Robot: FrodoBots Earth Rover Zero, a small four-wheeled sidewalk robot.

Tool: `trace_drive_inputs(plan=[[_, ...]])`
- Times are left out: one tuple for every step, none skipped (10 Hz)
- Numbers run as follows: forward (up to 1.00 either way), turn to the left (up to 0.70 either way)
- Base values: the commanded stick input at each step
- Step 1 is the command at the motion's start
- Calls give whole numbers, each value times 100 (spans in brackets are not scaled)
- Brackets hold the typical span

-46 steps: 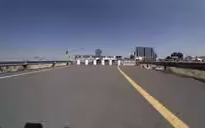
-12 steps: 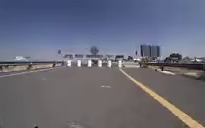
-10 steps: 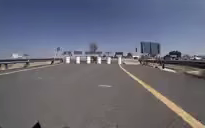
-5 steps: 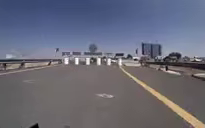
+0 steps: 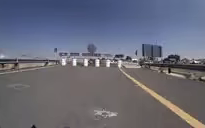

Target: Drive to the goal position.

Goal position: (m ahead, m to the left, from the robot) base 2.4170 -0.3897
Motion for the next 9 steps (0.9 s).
trace_drive_inputs(plan=[[100,0],[100,0],[100,0],[100,0],[100,0],[100,0],[100,0],[100,0],[100,0]])
